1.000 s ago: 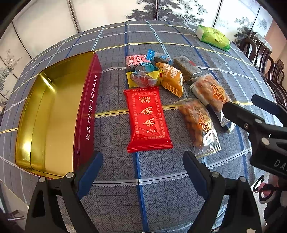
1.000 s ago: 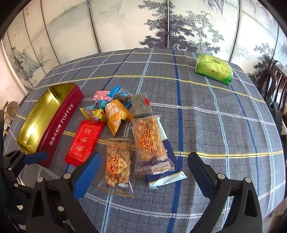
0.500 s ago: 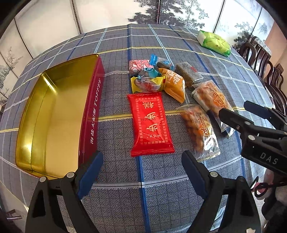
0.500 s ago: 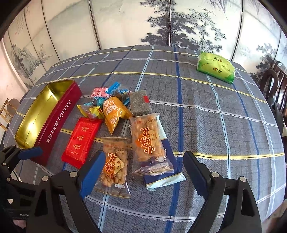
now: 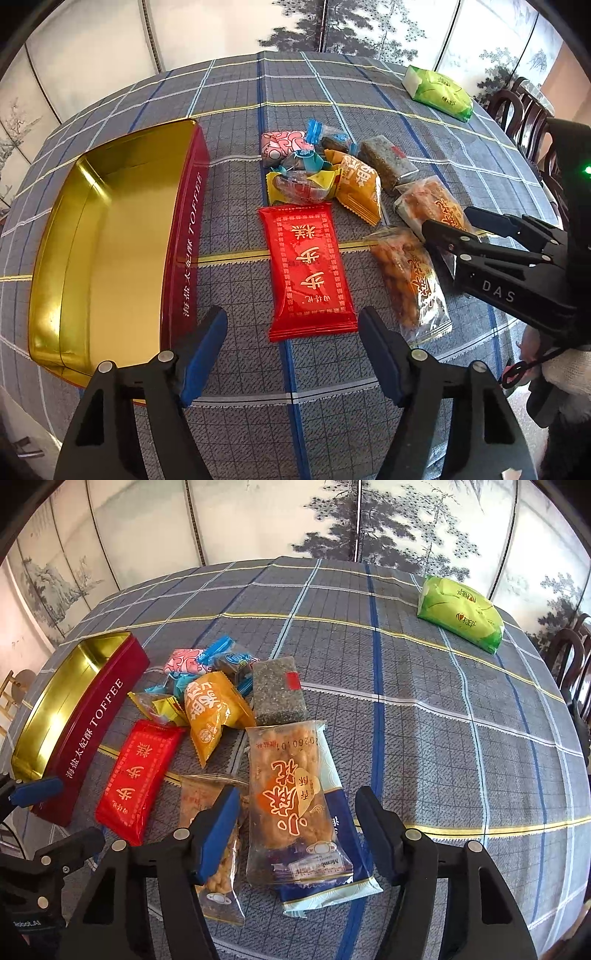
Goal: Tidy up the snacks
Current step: 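Grasp the clear orange-labelled snack bag with the right tool, then lift the snack bag with the right tool while the left tool grasps the red packet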
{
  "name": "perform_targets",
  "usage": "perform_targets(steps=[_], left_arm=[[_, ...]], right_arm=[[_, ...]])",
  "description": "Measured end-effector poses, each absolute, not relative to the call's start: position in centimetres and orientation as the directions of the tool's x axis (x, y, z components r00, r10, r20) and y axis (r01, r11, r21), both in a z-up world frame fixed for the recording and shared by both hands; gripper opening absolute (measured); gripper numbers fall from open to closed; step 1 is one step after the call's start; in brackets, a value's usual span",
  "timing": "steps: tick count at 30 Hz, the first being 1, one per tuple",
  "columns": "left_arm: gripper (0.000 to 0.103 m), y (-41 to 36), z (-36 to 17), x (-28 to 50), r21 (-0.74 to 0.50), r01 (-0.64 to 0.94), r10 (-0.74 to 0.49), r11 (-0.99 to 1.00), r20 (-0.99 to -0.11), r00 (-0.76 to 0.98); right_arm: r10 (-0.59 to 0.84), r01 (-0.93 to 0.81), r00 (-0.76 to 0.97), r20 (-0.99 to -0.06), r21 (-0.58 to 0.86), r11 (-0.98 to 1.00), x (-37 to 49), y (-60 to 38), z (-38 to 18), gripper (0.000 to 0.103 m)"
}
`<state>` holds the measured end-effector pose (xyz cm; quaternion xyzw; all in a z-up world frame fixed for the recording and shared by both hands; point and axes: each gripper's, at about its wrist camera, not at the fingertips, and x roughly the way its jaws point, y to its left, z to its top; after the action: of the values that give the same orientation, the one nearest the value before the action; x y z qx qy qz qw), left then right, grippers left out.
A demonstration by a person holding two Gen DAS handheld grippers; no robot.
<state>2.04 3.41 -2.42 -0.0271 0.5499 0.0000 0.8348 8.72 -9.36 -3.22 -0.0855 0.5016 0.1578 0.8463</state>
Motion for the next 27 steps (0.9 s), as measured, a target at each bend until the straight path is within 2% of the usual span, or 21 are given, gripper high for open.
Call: perform_targets(steps=[11, 19, 27], left_arm=[[0.067, 3.1, -2.0, 3.3, -0.032, -0.009, -0.026, 0.999, -0.918, 0.396], [0.066, 2.3, -2.1, 4.3, -0.082, 0.036, -0.089, 0.996, -0.931, 0.355], [0.047, 2.9, -3.3, 6.4, -0.176, -0.007, -0.168, 0.984, -0.951, 0.259]], right_arm=[[0.200, -0.348, 0.438, -0.876, 0.040, 0.937, 9.3, -10.5, -3.6, 0.041], [0.180, -0.259, 0.467, -0.866, 0.061, 0.964, 9.7, -13.8, -3.3, 0.039], [0.111, -0.171, 0.461, -0.880, 0.035, 0.985, 10.3, -17.0, -4.5, 0.039]])
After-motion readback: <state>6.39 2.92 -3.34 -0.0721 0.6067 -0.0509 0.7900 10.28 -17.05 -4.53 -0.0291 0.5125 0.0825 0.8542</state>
